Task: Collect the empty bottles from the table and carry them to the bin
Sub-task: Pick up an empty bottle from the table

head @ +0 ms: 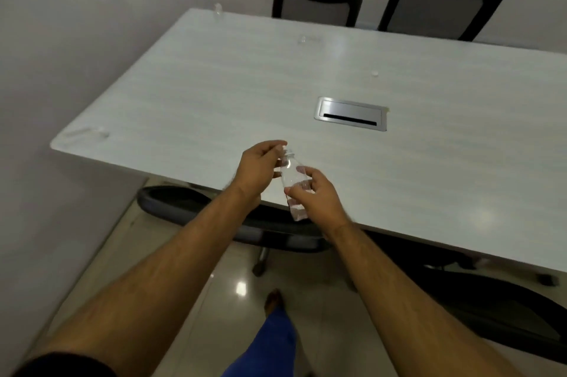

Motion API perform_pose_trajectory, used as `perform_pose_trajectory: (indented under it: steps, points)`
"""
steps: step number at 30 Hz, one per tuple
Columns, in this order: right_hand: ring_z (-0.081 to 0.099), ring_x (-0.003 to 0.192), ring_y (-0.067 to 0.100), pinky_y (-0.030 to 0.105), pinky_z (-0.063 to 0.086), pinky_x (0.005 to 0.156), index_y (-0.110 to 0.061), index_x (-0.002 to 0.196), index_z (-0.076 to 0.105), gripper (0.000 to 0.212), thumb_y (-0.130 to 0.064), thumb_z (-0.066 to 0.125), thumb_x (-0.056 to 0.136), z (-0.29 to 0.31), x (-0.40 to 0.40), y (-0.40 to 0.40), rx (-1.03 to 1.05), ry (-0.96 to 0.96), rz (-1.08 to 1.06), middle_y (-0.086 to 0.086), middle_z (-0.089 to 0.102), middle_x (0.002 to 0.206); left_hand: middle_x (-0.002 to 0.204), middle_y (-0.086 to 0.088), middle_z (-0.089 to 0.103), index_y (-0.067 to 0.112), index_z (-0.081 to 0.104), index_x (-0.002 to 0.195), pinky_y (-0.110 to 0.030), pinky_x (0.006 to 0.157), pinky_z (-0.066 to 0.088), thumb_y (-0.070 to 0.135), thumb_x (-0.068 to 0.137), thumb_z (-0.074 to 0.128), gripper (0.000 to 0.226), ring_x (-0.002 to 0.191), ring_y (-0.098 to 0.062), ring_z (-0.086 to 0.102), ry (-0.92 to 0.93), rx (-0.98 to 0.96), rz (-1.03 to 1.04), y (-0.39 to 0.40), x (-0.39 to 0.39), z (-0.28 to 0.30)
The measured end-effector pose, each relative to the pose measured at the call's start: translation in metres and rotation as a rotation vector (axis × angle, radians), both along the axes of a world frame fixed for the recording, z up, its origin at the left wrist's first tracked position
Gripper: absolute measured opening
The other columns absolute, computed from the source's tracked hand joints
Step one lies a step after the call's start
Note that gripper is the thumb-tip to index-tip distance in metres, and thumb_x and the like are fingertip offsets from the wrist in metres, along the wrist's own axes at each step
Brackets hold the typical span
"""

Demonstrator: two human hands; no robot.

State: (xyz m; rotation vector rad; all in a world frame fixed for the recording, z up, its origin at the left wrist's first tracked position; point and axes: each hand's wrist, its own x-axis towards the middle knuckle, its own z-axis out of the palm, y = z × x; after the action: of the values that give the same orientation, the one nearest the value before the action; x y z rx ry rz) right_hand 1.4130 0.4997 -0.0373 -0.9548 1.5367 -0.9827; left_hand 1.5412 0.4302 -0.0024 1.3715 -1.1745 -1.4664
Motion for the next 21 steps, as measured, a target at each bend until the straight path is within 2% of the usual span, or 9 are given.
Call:
perform_pose_trajectory:
  steps: [5, 8, 10, 12, 15, 17, 21]
  points:
    - [0.068, 0.075, 0.018, 0.036, 0.058, 0.061, -0.026, 0.134, 0.057, 0.048, -0.018, 0.068, 0.087, 0.023, 0.048, 0.045, -0.104, -0.054, 0.050, 0.005, 0.071, 0.093, 0.111, -0.009, 0.071, 0.012, 0.071, 0.114, -0.028, 0.075, 0.056, 0.014, 0.100, 0.056, 0.021, 0.099, -0.020, 0.068, 0.041, -0.009, 0.129, 0.058, 0.044, 0.023]
    - [0.069, 0.074, 0.015, 0.039, 0.060, 0.067, -0.033, 0.123, 0.057, 0.042, -0.025, 0.073, 0.084, 0.033, 0.077, 0.062, -0.154, -0.021, 0.051, -0.001, 0.072, 0.093, 0.106, -0.008, 0.073, 0.006, 0.071, 0.117, -0.024, 0.074, 0.055, 0.014, 0.097, 0.060, 0.024, 0.096, -0.019, 0.069, 0.020, -0.042, 0.156, 0.078, 0.075, 0.034]
    - [0.070, 0.077, 0.011, 0.037, 0.062, 0.072, -0.033, 0.125, 0.057, 0.048, -0.038, 0.077, 0.081, 0.037, 0.094, 0.069, -0.180, 0.086, 0.044, -0.008, 0.070, 0.094, 0.104, -0.009, 0.075, 0.006, 0.072, 0.115, -0.021, 0.072, 0.054, 0.014, 0.094, 0.065, 0.024, 0.096, -0.019, 0.070, 0.010, -0.058, 0.177, 0.087, 0.094, 0.040]
    - [0.070, 0.082, 0.009, 0.035, 0.062, 0.075, -0.034, 0.129, 0.056, 0.057, -0.050, 0.076, 0.077, 0.042, 0.113, 0.073, -0.238, 0.259, 0.047, -0.013, 0.070, 0.098, 0.102, -0.010, 0.076, 0.006, 0.074, 0.111, -0.025, 0.073, 0.058, 0.013, 0.091, 0.069, 0.022, 0.095, -0.019, 0.072, 0.012, -0.052, 0.233, 0.092, 0.112, 0.046]
    - [0.068, 0.093, 0.012, 0.033, 0.059, 0.074, -0.030, 0.138, 0.053, 0.066, -0.056, 0.070, 0.080, 0.052, 0.150, 0.070, -0.391, 0.603, 0.057, -0.009, 0.069, 0.113, 0.098, -0.007, 0.078, 0.009, 0.077, 0.105, -0.037, 0.080, 0.062, 0.020, 0.088, 0.072, 0.020, 0.090, -0.021, 0.074, -0.115, -0.074, 0.365, 0.093, 0.145, 0.053]
    - [0.068, 0.097, 0.018, 0.033, 0.059, 0.071, -0.025, 0.141, 0.052, 0.068, -0.058, 0.066, 0.084, 0.057, 0.185, 0.063, -0.501, 0.766, 0.059, -0.004, 0.068, 0.117, 0.094, -0.003, 0.078, 0.012, 0.078, 0.102, -0.040, 0.080, 0.063, 0.026, 0.088, 0.071, 0.021, 0.086, -0.020, 0.074, -0.222, -0.110, 0.421, 0.090, 0.175, 0.059]
    - [0.068, 0.097, 0.020, 0.034, 0.057, 0.068, -0.024, 0.143, 0.049, 0.074, -0.065, 0.064, 0.083, 0.061, 0.257, 0.047, -0.567, 0.911, 0.104, -0.002, 0.068, 0.121, 0.086, 0.001, 0.077, 0.015, 0.079, 0.093, -0.033, 0.077, 0.061, 0.030, 0.088, 0.071, 0.018, 0.082, -0.017, 0.073, -0.261, -0.111, 0.466, 0.079, 0.247, 0.072]
